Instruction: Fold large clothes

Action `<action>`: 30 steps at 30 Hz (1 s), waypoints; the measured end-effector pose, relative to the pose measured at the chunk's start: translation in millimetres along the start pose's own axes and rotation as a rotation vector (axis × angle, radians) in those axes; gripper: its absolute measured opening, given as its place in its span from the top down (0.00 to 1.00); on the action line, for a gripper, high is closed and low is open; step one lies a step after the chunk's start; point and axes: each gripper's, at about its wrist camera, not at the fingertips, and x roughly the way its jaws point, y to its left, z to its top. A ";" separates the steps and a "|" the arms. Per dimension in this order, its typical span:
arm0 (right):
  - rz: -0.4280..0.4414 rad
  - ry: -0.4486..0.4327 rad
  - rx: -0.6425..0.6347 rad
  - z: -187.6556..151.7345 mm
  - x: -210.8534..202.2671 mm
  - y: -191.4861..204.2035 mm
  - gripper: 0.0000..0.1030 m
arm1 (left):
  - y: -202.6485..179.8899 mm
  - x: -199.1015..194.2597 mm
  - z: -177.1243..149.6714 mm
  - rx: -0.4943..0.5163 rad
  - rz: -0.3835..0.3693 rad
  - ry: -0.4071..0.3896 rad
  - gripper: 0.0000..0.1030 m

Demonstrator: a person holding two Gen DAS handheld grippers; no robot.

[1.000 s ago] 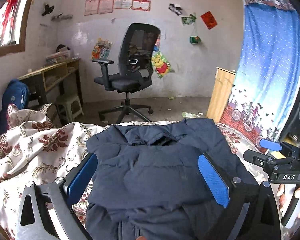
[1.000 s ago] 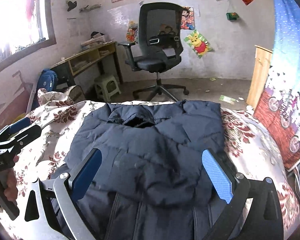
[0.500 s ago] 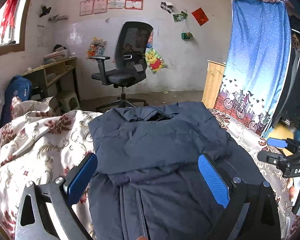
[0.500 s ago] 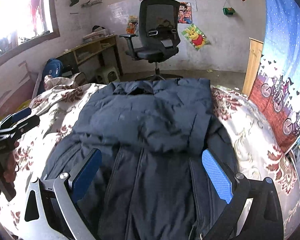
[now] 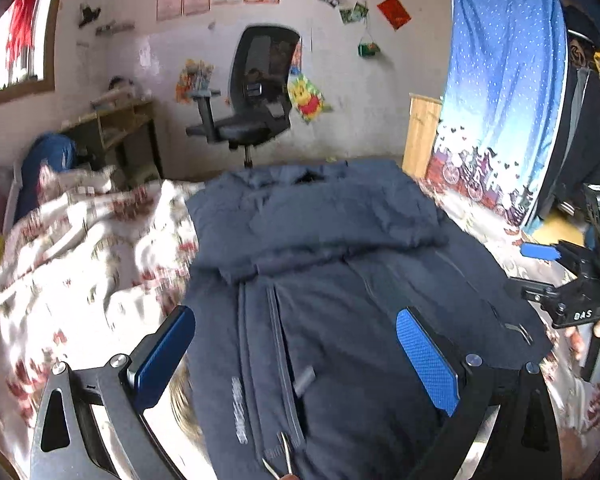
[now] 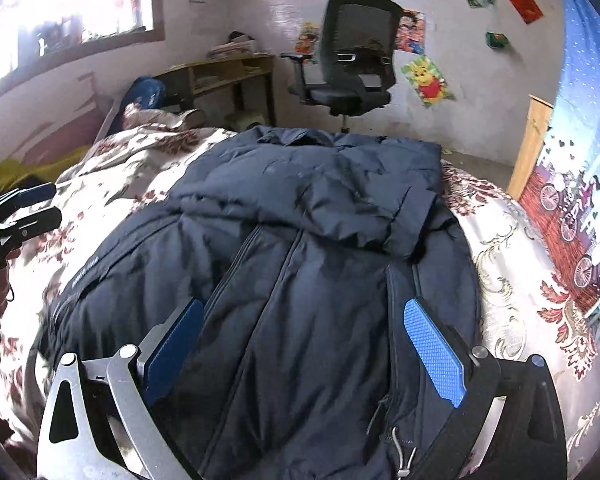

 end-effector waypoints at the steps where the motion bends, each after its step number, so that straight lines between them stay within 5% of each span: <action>1: 0.008 0.006 -0.005 -4.1 0.4 0.3 0.04 | -0.6 -0.9 -6.5 -0.003 -0.001 0.012 0.02; 10: 0.072 0.041 -0.106 -45.8 0.4 2.2 0.04 | -25.1 -9.6 -55.7 0.065 0.035 0.084 0.02; 18: 0.157 0.187 -0.174 -94.6 6.6 -12.8 0.04 | -46.5 -6.7 -91.9 0.142 0.055 0.193 0.02; 30: 0.061 0.330 -0.302 -136.9 15.7 -19.1 0.04 | -65.3 -1.0 -119.1 0.287 0.024 0.257 0.02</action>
